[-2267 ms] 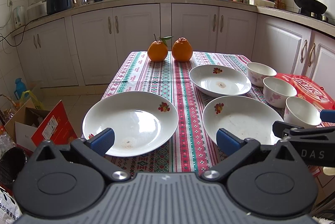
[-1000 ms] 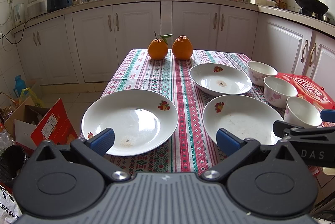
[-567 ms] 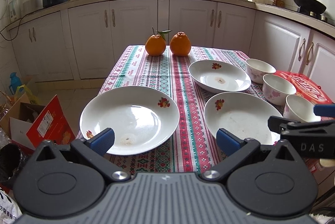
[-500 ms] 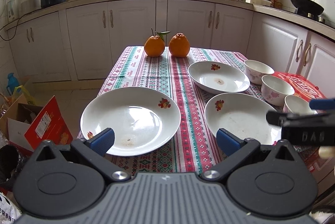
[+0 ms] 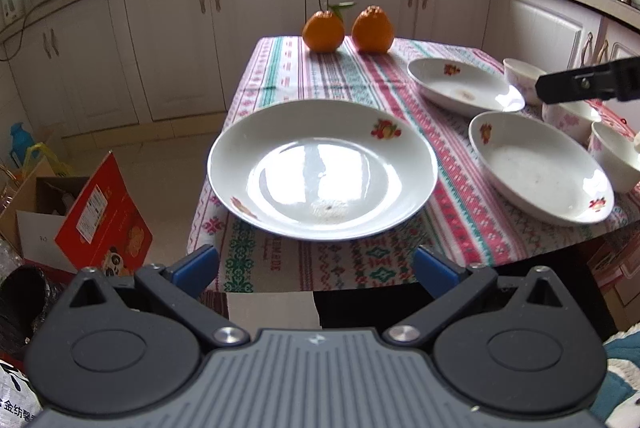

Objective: Organize plates and bowls
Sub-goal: 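Grasp the large flat white plate with the left tool while the right tool grasps a deep white plate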

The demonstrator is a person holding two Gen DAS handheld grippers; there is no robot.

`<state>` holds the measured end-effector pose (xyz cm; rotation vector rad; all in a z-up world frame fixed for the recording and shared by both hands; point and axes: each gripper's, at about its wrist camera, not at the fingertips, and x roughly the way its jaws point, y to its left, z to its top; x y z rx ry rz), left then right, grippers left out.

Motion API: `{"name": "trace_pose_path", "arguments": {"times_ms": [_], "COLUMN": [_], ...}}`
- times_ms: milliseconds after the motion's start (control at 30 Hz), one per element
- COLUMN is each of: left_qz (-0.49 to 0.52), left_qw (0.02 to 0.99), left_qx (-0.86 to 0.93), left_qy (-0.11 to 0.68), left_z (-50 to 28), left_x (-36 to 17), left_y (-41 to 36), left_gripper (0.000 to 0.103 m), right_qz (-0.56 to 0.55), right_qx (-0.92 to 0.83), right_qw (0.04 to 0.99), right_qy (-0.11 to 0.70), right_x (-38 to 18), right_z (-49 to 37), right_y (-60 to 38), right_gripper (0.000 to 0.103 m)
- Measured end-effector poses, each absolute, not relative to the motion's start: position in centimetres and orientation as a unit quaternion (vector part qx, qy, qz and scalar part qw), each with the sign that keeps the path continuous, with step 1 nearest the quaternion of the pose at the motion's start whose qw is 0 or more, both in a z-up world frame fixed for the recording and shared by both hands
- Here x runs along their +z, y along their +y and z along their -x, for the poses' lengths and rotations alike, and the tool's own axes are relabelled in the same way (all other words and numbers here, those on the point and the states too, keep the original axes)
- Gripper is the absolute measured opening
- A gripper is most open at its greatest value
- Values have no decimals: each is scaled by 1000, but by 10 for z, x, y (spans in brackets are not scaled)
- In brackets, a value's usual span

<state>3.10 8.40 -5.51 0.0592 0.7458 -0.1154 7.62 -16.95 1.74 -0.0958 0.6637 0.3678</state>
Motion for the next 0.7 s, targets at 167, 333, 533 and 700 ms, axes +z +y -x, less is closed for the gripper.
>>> {"name": "trace_pose_path", "arguments": {"times_ms": [167,333,533,700], "left_qz": [-26,-33,-41,-45], "left_qw": [923,919,915,912], "left_qx": [-67,-78,-91,-103], "left_qy": [378,385,392,393], "left_z": [-48,-59,-69,-76], "left_x": [-67,-73,-76,-76], "left_y": [91,95,99,101], "left_gripper": [103,103,103,103], "right_qz": [59,55,60,68], "right_qx": [174,172,180,192], "right_qw": [923,917,911,906], "right_qy": [337,356,366,371], "right_x": [8,0,-5,-7], "right_z": [-88,-101,-114,-124], "right_y": [-161,-157,-147,-135], "right_gripper": [103,103,103,103]}}
